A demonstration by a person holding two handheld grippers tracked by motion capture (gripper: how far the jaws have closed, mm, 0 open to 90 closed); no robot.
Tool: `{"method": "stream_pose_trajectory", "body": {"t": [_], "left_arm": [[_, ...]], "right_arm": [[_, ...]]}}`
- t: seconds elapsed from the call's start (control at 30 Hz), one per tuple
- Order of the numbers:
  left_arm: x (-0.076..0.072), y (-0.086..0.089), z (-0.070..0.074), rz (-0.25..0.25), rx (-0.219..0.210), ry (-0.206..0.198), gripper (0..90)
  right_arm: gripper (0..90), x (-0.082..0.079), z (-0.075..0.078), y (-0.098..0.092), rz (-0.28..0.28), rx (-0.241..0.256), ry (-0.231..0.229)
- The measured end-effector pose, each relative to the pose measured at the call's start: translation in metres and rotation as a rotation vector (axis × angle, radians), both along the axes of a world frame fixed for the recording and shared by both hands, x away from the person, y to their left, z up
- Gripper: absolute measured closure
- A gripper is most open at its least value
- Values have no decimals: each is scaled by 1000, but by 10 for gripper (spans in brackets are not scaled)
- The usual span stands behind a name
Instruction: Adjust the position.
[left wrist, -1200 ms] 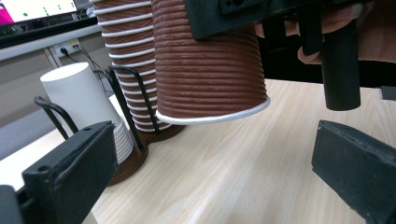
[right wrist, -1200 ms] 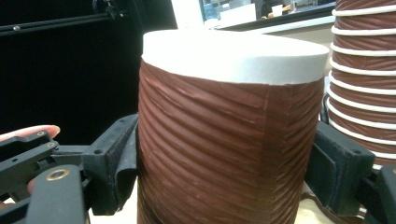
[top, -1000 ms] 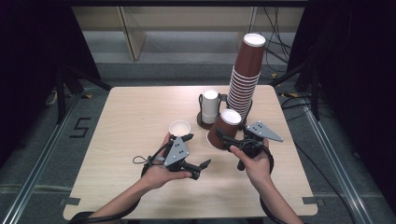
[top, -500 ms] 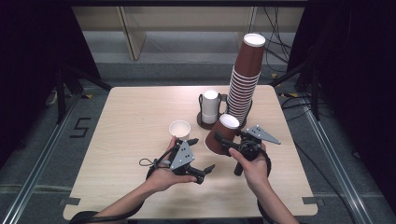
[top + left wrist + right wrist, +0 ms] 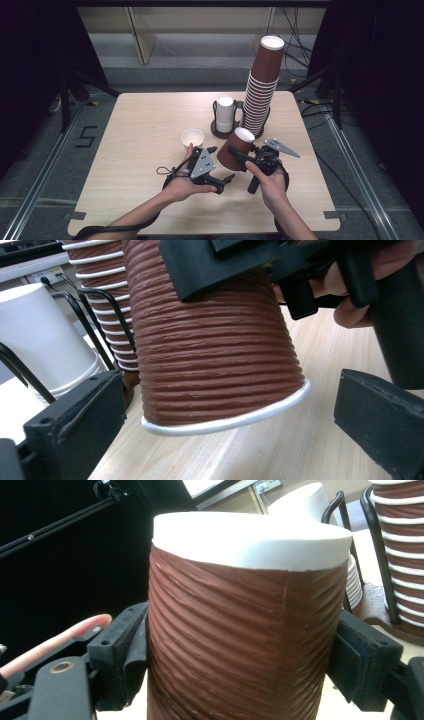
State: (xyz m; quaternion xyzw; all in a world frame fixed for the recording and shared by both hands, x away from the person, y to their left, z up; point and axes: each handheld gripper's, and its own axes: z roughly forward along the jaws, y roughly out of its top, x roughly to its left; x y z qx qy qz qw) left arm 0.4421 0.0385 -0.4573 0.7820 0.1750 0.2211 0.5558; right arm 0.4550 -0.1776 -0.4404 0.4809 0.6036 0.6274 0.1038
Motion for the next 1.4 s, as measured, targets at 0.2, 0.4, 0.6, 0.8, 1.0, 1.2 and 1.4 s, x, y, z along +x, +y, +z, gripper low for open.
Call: {"method": "stream_pose_trajectory", "body": {"t": [0.2, 0.4, 0.6, 0.8, 1.0, 1.2, 1.4], "left_arm": [[4, -2, -2, 7, -3, 25, 0], [7, -4, -5, 8, -9, 54, 0], [10, -8, -8, 11, -6, 68, 0], [12, -10, -10, 14, -12, 85, 0], [12, -10, -10, 17, -9, 91, 0], [13, -9, -10, 12, -10, 98, 6], [12, -7, -8, 5, -1, 97, 44]], "right_arm": [[205, 0, -2, 3, 7, 2, 3], [205, -1, -3, 6, 4, 11, 19], [205, -3, -3, 8, 13, 7, 14], [205, -5, -3, 11, 24, 7, 12], [205, -6, -3, 13, 30, 17, 19], [203, -7, -2, 14, 29, 21, 29], [185, -7, -2, 13, 39, 37, 40]]}}
